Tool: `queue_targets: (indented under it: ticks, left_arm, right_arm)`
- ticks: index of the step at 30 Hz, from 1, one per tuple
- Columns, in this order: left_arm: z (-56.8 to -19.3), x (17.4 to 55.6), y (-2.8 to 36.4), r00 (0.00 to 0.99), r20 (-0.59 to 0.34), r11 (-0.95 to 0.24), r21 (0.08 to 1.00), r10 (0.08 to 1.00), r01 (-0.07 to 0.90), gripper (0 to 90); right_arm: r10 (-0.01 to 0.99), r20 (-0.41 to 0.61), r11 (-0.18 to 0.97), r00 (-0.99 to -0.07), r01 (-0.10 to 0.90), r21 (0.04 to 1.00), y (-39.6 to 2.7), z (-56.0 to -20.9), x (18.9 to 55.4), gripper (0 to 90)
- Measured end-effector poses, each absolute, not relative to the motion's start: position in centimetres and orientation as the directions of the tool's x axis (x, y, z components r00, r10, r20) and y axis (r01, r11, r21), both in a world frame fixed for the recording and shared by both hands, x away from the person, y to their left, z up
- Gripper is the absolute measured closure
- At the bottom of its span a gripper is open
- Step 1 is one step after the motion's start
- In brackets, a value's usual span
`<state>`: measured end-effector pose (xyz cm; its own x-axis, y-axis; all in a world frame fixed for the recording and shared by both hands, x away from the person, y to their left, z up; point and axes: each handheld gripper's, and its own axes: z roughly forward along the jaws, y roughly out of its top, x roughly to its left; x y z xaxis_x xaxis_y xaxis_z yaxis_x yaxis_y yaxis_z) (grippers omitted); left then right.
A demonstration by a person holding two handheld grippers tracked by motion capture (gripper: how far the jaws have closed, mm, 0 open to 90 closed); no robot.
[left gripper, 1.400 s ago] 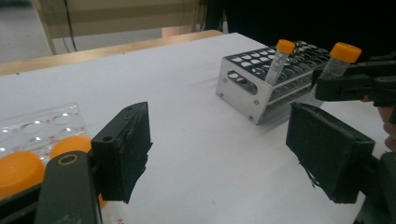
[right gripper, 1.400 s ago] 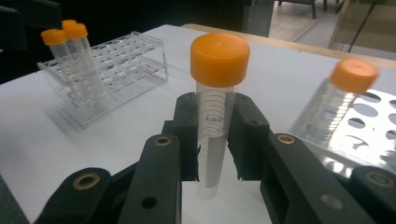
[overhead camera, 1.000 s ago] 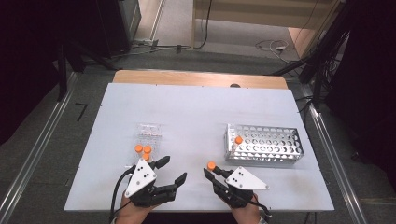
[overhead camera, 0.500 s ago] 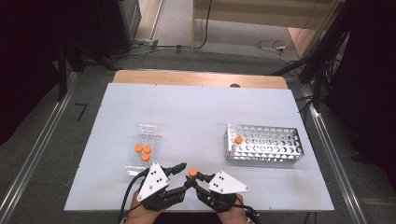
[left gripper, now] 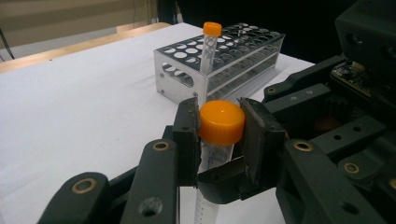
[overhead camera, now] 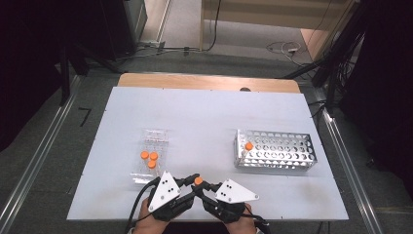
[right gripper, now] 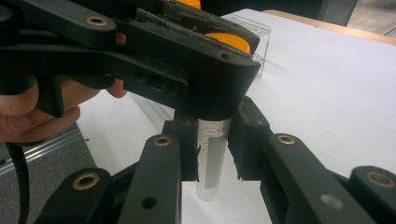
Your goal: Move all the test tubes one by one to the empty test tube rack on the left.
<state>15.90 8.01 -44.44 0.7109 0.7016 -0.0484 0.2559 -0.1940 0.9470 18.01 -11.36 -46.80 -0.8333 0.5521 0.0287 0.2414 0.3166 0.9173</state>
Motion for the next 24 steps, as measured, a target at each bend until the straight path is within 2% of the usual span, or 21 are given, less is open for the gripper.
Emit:
queue_targets:
  ticks: [3,4,6,10,14,24]
  left_arm:
    - [-44.4,15.9,8.1,0.708,-0.05,-0.192,0.947,0.705,0.258,69.2]
    - [-44.3,15.8,8.2,0.706,-0.049,-0.191,0.947,0.706,0.257,69.3]
    - [-44.1,15.8,8.4,0.703,-0.054,-0.181,0.95,0.71,0.255,69.5]
    - [-43.6,15.7,9.2,0.692,-0.066,-0.158,0.954,0.719,0.254,69.5]
    - [-43.0,15.6,10.1,0.677,-0.077,-0.138,0.956,0.732,0.257,69.5]
    - [-41.7,15.5,12.6,0.629,-0.109,-0.09,0.957,0.77,0.276,69.5]
  right_arm:
    - [0.55,0.03,0.316,-0.834,0.241,0.918,-11.4,-46.8,18.0,71.2]
    - [0.549,0.029,0.315,-0.835,0.239,0.918,-11.4,-46.8,18.0,67.8]
    - [0.539,0.037,0.319,-0.842,0.244,0.916,-11.4,-46.7,18.0,51.2]
    - [0.555,0.033,0.316,-0.831,0.247,0.916,-11.7,-46.5,18.2,30.7]
    - [0.587,0.046,0.302,-0.808,0.271,0.914,-12.6,-46.4,18.7,25.7]
    - [0.647,0.047,0.28,-0.761,0.294,0.914,-15.6,-46.3,19.2,25.3]
